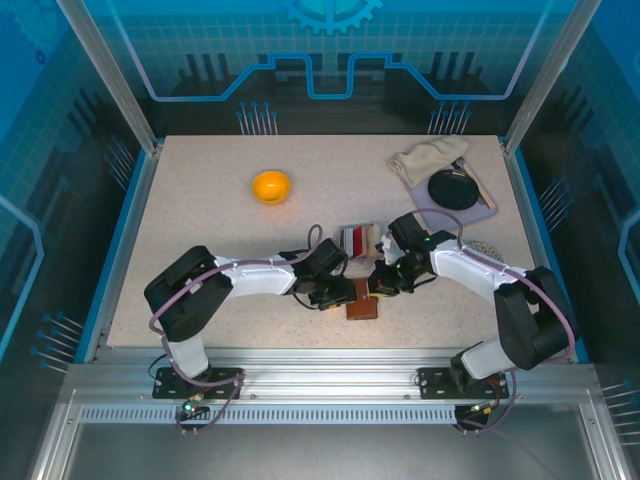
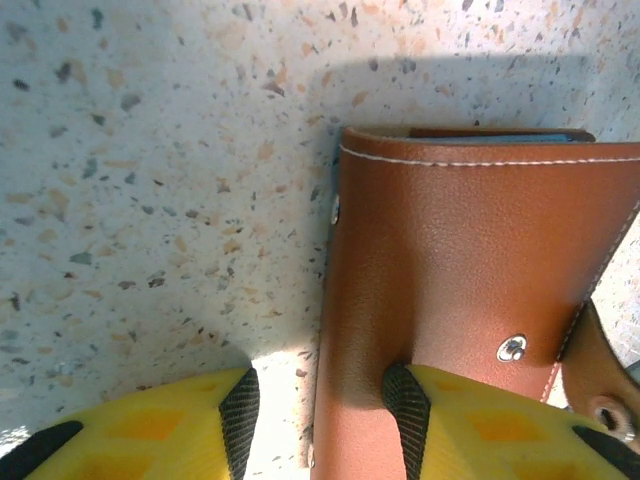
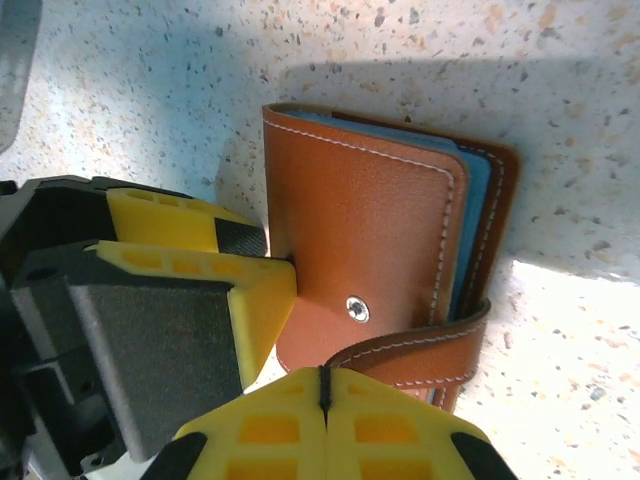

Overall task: Put the credit cards into the card holder
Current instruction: Close the button on the card holder.

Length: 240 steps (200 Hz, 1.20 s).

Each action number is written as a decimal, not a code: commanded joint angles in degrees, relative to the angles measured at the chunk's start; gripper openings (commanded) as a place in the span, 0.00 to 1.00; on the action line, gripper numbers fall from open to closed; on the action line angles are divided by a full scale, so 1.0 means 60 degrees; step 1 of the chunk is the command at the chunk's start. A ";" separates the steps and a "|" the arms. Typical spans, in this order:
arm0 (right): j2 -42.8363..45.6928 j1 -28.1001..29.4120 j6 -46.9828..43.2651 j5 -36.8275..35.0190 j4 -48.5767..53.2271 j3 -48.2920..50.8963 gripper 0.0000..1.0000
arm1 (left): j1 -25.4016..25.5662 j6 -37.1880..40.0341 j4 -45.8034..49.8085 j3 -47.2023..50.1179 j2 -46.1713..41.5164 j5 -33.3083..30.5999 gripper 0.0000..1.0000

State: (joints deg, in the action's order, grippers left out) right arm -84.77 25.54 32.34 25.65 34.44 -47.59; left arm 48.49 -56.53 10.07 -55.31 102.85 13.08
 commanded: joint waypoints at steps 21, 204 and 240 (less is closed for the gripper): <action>-0.0507 0.0360 0.0416 -0.0392 -0.0202 -0.0256 0.00 | 0.0126 0.0281 -0.0578 -0.0096 0.0690 0.0266 0.44; -0.1523 0.0914 0.0935 -0.1284 -0.0699 -0.0013 0.00 | 0.0127 0.0325 -0.0563 -0.0097 0.0657 0.0308 0.40; -0.1563 0.1397 0.1037 -0.2129 -0.0695 0.0451 0.00 | 0.0122 0.0289 -0.0518 -0.0085 0.0679 0.0254 0.40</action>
State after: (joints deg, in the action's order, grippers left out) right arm -91.50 30.41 37.54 19.18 29.43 -48.66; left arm 48.49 -56.36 9.96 -56.03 103.68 13.76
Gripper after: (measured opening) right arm 0.045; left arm 0.402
